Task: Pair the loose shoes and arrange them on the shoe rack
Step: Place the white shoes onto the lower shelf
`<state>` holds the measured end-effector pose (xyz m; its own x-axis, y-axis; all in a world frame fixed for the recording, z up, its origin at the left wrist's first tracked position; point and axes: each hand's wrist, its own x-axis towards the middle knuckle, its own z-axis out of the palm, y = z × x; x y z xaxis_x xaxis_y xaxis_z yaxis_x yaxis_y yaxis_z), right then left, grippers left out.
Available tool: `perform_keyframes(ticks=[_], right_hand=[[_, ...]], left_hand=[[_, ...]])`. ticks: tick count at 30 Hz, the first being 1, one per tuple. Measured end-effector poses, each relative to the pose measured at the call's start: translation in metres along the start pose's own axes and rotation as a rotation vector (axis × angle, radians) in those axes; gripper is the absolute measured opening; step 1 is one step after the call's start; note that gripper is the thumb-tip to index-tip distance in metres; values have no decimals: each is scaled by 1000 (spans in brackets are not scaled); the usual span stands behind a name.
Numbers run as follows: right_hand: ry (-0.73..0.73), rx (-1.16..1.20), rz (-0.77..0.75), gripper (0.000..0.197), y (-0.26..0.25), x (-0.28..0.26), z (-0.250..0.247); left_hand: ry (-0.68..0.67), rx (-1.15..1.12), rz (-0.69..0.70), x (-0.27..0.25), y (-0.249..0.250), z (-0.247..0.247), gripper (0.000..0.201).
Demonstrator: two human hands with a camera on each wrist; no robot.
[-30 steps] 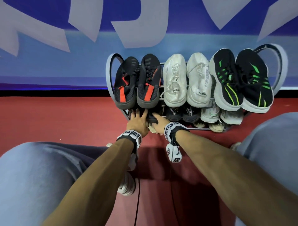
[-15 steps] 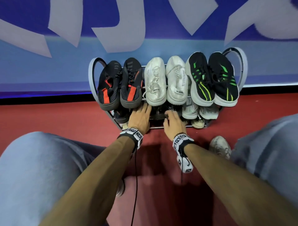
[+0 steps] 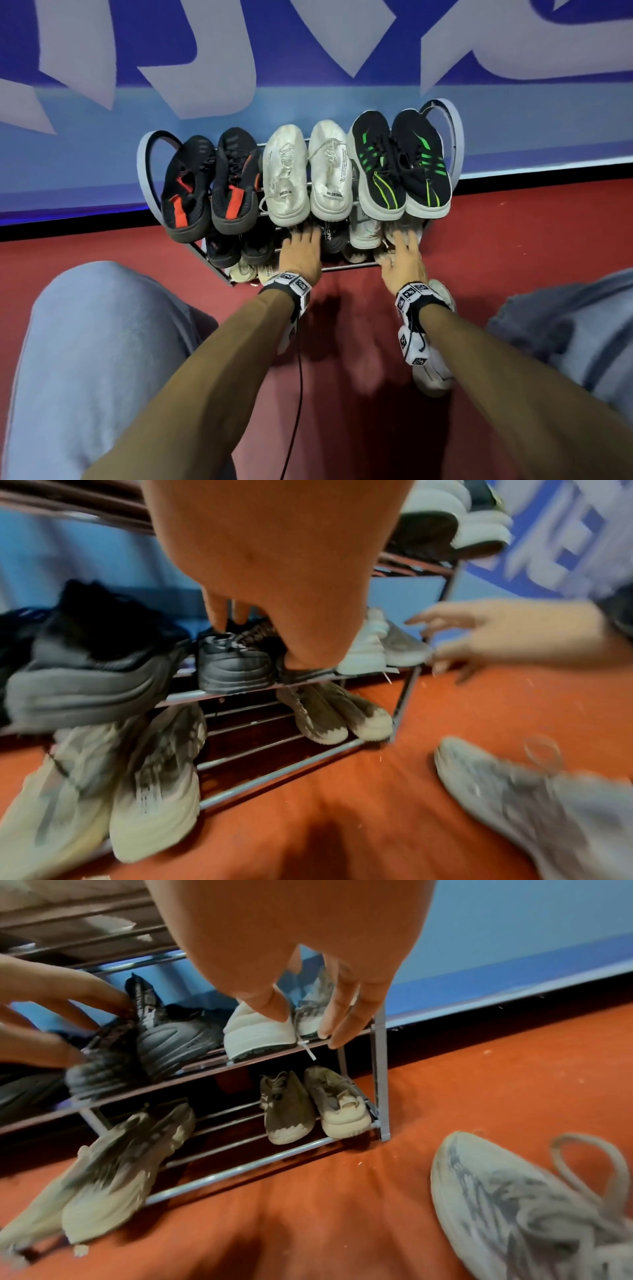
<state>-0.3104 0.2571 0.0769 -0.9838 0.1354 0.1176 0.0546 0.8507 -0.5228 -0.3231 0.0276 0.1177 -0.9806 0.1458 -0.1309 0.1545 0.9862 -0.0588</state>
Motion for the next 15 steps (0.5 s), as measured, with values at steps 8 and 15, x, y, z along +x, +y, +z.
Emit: perform_keyframes(ticks=[8, 15], right_hand=[[256, 691, 831, 43, -15, 32, -6], [-353, 1229, 1011, 42, -26, 30, -10]], left_hand=[[31, -7, 293, 6, 60, 4, 104], [-89, 26, 283, 32, 76, 1, 101]])
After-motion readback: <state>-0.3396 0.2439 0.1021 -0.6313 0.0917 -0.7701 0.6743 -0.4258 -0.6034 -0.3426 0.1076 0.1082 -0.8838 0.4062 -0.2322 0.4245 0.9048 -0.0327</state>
